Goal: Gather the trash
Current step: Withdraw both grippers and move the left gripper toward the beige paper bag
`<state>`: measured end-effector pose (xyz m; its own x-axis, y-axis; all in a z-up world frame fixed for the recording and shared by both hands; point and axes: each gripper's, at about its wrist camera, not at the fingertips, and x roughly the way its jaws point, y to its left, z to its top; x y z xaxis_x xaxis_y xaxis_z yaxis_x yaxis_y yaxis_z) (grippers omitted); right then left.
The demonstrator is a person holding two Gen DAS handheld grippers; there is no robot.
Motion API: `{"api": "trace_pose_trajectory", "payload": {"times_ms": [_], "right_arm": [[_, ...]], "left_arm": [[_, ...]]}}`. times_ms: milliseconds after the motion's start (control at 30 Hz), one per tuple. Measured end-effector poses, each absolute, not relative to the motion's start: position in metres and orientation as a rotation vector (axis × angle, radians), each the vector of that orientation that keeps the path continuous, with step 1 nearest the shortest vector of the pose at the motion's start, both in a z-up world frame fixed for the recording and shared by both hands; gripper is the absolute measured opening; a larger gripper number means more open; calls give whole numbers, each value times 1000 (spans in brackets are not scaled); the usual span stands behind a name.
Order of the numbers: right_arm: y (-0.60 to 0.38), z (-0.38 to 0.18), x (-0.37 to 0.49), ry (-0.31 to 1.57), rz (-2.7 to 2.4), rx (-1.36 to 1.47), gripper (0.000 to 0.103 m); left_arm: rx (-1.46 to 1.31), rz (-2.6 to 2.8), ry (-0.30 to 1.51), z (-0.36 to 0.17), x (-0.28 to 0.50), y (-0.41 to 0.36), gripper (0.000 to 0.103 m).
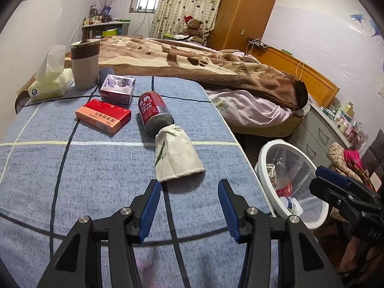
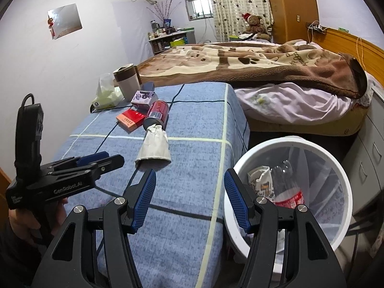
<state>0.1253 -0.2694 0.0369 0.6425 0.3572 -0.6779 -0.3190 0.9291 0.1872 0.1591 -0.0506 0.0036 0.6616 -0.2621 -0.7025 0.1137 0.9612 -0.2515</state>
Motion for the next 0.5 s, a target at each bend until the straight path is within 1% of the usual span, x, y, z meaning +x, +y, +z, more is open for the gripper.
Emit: {"api": "trace_pose_trajectory", "payload": {"times_ms": [100,367,433,500], "right_arm": [[-272,36,131,782,383,56,61],[-277,31,148,794,366,64,61],[-277,29,152,800,364,63,61],[-277,28,155,804,363,62,61]], "left_arm": [[-212,-205,831,-2,173,-50,57],[-242,-171,872,-24,210,-56,58],[-250,-158,889,-31,219,-57,65],[-259,-157,903,-38,226,-58,66]]}}
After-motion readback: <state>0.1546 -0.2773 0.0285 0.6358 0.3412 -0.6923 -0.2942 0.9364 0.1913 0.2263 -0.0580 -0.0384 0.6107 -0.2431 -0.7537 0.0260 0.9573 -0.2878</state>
